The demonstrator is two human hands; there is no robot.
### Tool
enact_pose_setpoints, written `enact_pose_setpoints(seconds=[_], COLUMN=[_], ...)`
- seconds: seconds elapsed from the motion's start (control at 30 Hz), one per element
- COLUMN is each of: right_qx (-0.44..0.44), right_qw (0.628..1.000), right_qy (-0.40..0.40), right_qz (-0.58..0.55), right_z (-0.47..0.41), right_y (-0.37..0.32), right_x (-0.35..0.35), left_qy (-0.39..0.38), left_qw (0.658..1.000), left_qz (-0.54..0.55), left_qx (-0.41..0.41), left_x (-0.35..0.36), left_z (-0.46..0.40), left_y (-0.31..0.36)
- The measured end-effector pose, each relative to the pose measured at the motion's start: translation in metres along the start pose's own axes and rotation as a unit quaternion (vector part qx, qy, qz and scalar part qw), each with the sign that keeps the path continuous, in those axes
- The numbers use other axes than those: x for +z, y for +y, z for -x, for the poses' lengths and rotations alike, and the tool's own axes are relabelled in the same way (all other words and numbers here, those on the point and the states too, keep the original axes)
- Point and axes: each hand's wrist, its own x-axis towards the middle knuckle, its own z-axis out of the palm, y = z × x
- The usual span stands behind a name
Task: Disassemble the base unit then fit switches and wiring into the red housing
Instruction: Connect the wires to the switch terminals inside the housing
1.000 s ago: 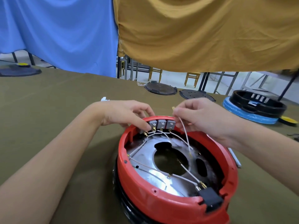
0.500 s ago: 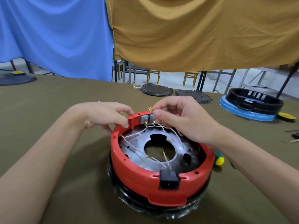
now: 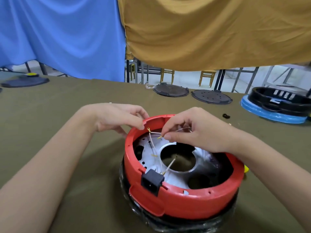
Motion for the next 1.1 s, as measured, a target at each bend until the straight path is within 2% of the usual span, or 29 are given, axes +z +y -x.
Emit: enact_pose_setpoints(seconds=[0.13,0.33,0.4,0.5,0.57,0.73,0.87,0.97,1.1], right_qx=[-0.021,-0.019,-0.014,0.002,-0.001,-0.023,-0.004,0.015,0.03], right_qw=[0.998,0.997,0.997,0.999,0.999,0.999,0.996,0.992,0.996], right_qy=[0.035,0.061,0.064,0.05,0.039,-0.022,-0.073,-0.069,-0.034], right_qz=[-0.043,-0.047,-0.041,-0.021,-0.008,-0.02,0.046,0.101,0.071], right_z=[0.001,0.001,0.002,0.003,0.004,0.003,-0.006,-0.014,-0.01], right_y=[0.002,0.002,0.004,0.004,0.001,-0.017,-0.028,-0.026,-0.017], right_x=[-0.008,-0.021,-0.016,-0.007,-0.005,-0.012,-0.014,-0.01,-0.002], left_qy=[0.036,0.12,0.113,0.016,-0.023,0.039,0.07,0.087,0.071], left_qw=[0.998,0.978,0.981,0.998,0.999,0.995,0.983,0.977,0.979], left_qz=[0.007,0.094,0.088,0.046,0.031,0.053,0.132,0.164,0.158], left_qx=[0.056,0.143,0.129,0.036,0.017,0.077,0.103,0.108,0.106], left_x=[0.007,0.029,0.026,0.013,0.011,0.021,0.032,0.038,0.041], left_z=[-0.008,-0.026,-0.024,-0.012,-0.008,-0.017,-0.027,-0.032,-0.033], left_y=[0.003,0.003,0.005,0.003,0.002,0.006,0.001,0.0,-0.002])
